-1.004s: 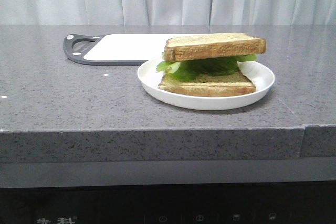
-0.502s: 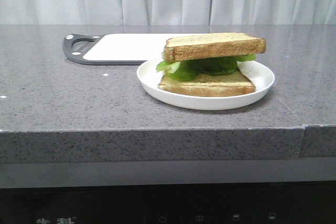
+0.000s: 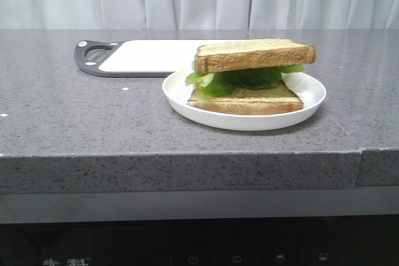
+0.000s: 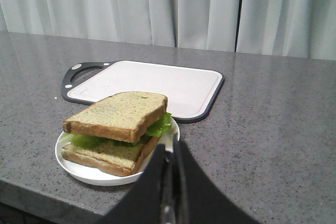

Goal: Left arm grabs bread, right arm adds lettuce

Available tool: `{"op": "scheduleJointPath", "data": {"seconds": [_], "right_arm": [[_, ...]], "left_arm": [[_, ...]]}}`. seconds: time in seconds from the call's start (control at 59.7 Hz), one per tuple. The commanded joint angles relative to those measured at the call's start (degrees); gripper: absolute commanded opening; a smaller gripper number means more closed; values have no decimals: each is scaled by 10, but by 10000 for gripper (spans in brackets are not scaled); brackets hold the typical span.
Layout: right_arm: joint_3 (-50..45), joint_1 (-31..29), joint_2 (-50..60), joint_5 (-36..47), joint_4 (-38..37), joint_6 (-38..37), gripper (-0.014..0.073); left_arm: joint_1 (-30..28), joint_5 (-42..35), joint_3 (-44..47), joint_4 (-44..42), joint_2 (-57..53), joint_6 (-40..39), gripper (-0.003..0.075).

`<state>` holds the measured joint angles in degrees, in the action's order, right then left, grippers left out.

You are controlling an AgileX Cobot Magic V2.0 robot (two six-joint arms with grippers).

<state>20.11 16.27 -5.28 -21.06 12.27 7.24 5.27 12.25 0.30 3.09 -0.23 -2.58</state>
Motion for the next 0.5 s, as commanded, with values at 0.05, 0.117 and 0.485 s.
{"op": "scheduleJointPath", "data": {"seconds": [0.05, 0.117, 0.485], "right_arm": [[-6, -3, -5, 67, -5, 1, -60], [-33, -12, 3, 92, -19, 0, -60], [-208, -114, 70, 171, -28, -55, -60]], "left_arm": [[-1, -51, 2, 4, -11, -6, -21], [-1, -51, 2, 4, -11, -6, -21], [-1, -51, 2, 4, -11, -6, -21]]}}
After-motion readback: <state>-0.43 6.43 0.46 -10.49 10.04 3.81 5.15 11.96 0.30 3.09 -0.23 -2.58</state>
